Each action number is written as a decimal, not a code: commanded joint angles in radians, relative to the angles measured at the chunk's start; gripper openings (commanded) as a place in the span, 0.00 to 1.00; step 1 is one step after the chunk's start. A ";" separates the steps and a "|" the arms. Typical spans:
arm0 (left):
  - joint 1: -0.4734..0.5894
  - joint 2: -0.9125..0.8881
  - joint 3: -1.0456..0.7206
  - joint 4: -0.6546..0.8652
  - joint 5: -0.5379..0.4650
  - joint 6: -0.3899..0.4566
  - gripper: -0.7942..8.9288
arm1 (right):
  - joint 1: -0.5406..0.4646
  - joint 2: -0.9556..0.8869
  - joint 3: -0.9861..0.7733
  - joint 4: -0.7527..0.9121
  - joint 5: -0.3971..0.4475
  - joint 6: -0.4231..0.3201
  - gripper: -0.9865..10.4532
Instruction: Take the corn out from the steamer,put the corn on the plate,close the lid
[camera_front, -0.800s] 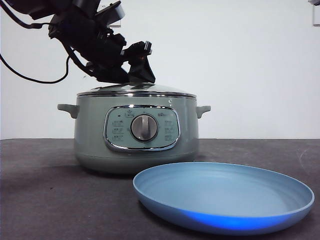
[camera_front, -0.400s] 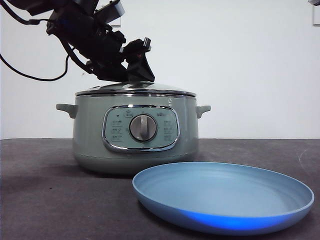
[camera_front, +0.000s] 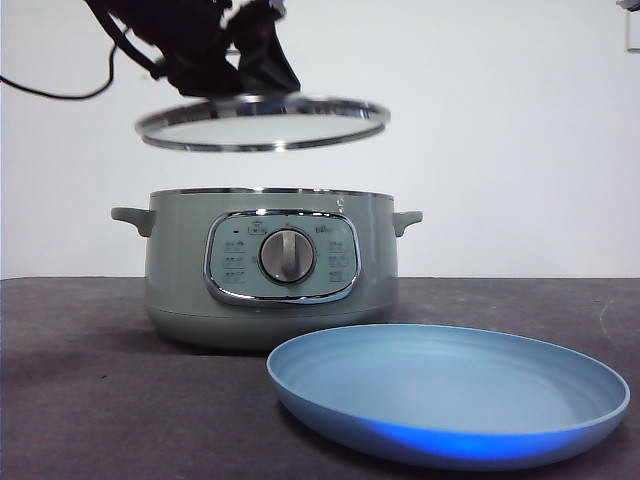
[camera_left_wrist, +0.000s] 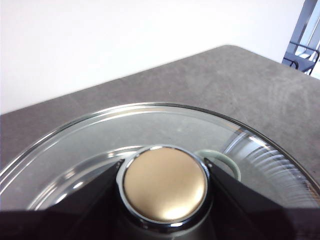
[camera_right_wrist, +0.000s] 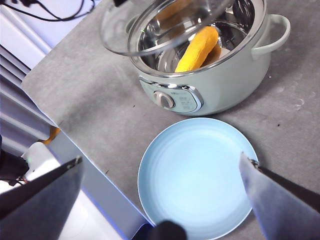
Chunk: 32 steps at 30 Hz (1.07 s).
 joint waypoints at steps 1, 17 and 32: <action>0.002 -0.055 0.009 -0.013 0.003 -0.003 0.07 | 0.002 0.001 0.003 0.006 0.000 -0.002 0.58; 0.042 -0.549 0.009 -0.476 -0.059 0.022 0.07 | 0.002 0.093 0.003 0.159 0.000 0.040 0.58; 0.041 -0.811 0.009 -0.788 -0.081 0.020 0.07 | 0.159 0.324 0.024 0.523 0.133 0.251 0.58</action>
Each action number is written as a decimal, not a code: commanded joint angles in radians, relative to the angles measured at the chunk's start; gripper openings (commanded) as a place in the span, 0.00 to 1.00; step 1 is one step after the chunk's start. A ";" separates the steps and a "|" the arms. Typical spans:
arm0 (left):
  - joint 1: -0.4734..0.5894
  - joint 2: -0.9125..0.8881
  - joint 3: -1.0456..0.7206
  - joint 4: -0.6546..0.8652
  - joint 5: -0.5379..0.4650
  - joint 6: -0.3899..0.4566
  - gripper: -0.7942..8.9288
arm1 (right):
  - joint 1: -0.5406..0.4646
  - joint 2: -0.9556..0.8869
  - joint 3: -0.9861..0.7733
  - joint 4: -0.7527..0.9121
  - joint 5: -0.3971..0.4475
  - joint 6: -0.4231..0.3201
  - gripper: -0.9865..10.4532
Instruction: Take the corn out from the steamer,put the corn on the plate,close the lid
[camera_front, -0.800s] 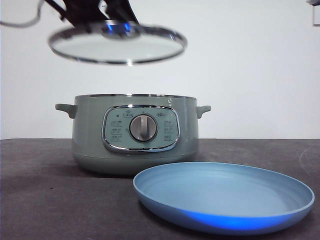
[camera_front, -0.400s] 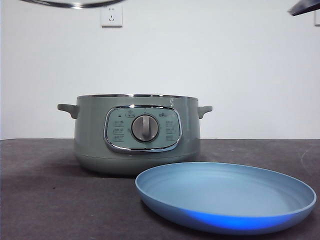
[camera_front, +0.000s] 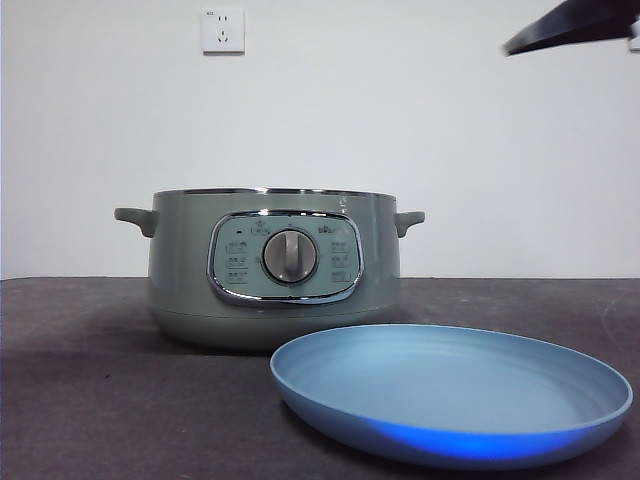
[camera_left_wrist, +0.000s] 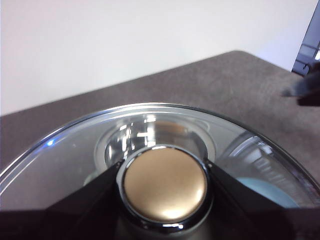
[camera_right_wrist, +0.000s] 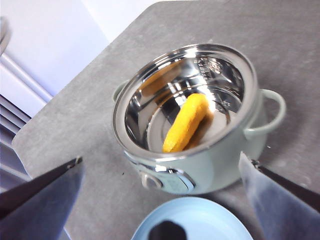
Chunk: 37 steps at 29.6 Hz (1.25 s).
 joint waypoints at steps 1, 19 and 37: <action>0.000 -0.027 0.009 0.009 -0.001 0.009 0.07 | 0.062 0.066 0.028 0.035 0.065 0.037 0.58; 0.000 -0.066 0.008 -0.056 -0.002 0.008 0.07 | 0.315 0.670 0.560 0.010 0.370 0.032 0.58; 0.000 -0.069 0.008 -0.078 0.006 0.008 0.07 | 0.370 1.009 0.661 0.089 0.578 0.022 0.58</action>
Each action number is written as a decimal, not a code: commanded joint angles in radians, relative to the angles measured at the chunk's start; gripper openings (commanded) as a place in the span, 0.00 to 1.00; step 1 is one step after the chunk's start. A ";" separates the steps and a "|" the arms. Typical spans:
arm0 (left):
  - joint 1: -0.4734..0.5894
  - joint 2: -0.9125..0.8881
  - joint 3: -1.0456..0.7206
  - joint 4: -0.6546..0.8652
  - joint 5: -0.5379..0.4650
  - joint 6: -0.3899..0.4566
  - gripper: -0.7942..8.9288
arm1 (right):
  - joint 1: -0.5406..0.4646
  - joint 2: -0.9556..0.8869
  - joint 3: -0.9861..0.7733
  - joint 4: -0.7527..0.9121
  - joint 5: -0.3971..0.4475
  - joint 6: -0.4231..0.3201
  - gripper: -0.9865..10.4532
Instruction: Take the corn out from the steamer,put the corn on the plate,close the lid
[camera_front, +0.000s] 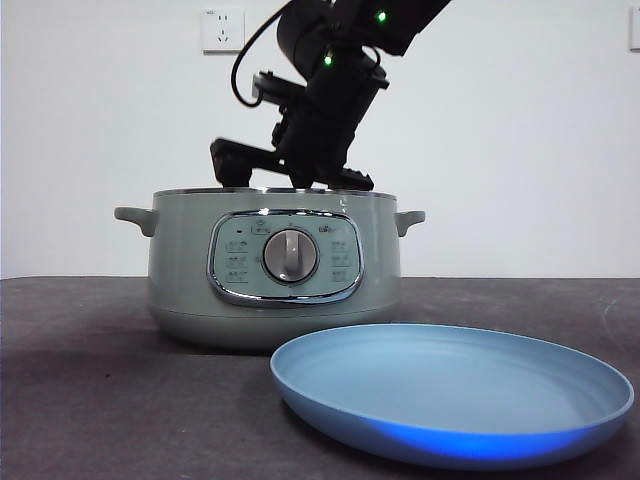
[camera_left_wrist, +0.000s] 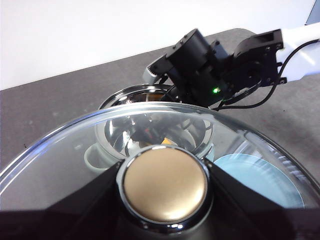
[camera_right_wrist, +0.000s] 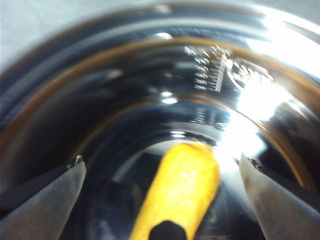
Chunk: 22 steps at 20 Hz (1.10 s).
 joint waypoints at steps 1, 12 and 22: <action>0.000 -0.011 0.008 0.042 0.008 0.008 0.07 | 0.005 0.025 0.001 0.011 0.026 -0.004 0.58; 0.000 -0.012 0.008 0.039 0.008 0.009 0.07 | 0.010 0.079 0.001 -0.015 0.027 -0.003 0.37; 0.000 -0.012 0.009 0.023 0.007 0.009 0.07 | 0.016 -0.036 0.002 0.006 0.023 -0.033 0.07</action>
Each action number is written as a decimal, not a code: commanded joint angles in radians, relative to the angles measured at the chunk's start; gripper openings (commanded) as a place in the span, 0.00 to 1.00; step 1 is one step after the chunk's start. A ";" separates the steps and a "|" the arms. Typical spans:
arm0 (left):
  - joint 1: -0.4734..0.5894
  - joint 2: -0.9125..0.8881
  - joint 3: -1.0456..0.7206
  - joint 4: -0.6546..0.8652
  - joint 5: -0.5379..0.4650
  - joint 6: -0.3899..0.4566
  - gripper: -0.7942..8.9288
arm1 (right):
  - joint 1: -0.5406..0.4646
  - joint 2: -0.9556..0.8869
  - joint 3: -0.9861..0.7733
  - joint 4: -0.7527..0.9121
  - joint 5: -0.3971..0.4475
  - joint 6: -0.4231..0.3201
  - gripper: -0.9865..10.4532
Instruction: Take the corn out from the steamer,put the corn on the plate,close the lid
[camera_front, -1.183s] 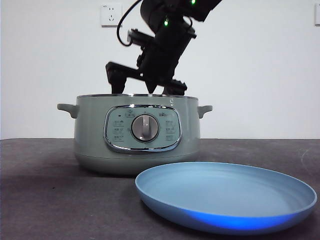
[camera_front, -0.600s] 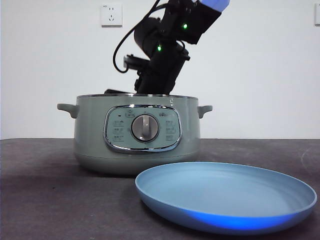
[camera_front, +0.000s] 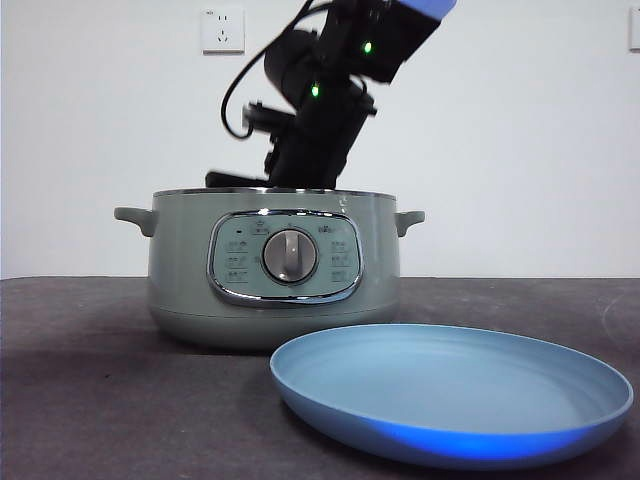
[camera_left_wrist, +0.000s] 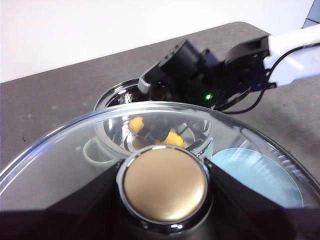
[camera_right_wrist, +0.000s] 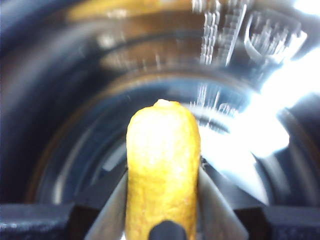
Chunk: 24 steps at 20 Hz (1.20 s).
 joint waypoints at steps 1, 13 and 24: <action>0.000 -0.012 0.009 0.051 0.008 0.009 0.07 | 0.003 -0.125 0.002 0.000 0.003 -0.027 0.07; 0.000 -0.011 0.009 0.088 0.011 0.009 0.07 | -0.021 -0.647 -0.026 -0.519 0.035 -0.125 0.07; 0.000 0.021 0.009 0.101 0.014 0.009 0.07 | -0.021 -0.860 -0.764 -0.157 -0.028 -0.043 0.07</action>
